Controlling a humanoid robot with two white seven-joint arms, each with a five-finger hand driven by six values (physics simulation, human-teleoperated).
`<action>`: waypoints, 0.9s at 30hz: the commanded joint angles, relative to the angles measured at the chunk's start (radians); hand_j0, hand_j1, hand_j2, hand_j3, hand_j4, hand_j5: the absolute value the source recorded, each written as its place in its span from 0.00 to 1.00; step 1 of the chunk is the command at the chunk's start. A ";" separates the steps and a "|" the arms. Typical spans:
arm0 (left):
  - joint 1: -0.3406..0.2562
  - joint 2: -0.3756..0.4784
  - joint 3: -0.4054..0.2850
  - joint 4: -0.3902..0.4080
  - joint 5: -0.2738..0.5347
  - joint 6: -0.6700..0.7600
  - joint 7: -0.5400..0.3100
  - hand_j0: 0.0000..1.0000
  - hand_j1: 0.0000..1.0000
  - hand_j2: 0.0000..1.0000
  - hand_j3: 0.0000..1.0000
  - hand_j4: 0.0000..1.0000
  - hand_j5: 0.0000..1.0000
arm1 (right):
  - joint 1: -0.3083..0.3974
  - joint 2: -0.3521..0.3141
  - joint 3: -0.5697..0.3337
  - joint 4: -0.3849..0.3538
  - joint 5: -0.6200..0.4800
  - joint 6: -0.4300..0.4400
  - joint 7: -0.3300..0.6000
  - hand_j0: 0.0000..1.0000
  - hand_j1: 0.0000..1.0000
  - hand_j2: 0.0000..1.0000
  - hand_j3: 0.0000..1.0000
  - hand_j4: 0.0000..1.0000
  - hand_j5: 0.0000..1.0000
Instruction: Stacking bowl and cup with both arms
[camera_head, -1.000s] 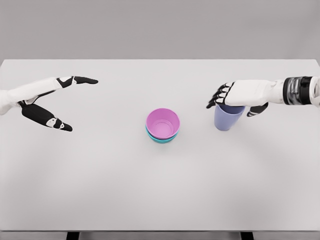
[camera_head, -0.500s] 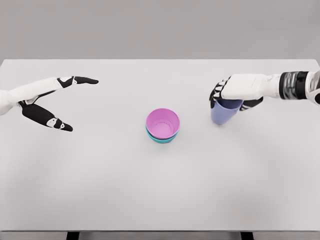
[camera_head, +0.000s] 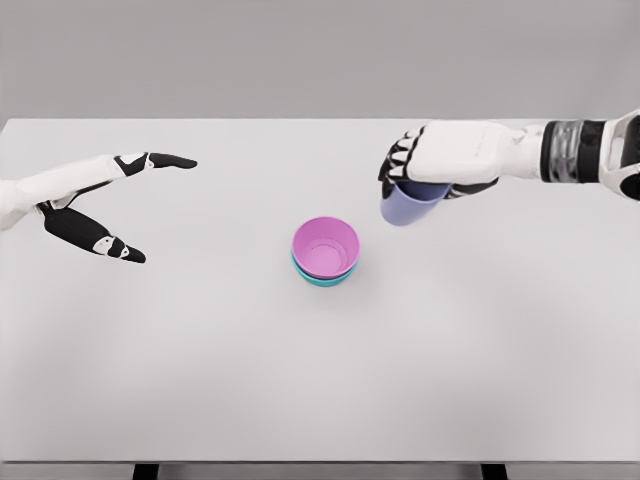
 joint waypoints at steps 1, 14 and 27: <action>0.000 0.001 0.001 0.000 0.008 0.003 0.000 1.00 1.00 1.00 1.00 1.00 1.00 | 0.000 -0.008 -0.004 -0.103 -0.010 0.003 0.000 0.63 0.63 0.63 0.63 0.63 0.63; 0.000 0.001 0.001 0.001 0.008 0.003 0.000 1.00 1.00 1.00 1.00 1.00 1.00 | 0.006 0.016 0.004 -0.183 -0.038 0.003 0.000 0.64 0.64 0.64 0.64 0.64 0.64; 0.002 0.001 0.001 0.001 0.008 0.003 0.000 1.00 1.00 1.00 1.00 1.00 1.00 | 0.005 0.116 0.054 -0.125 -0.037 0.003 0.000 0.64 0.64 0.64 0.64 0.64 0.64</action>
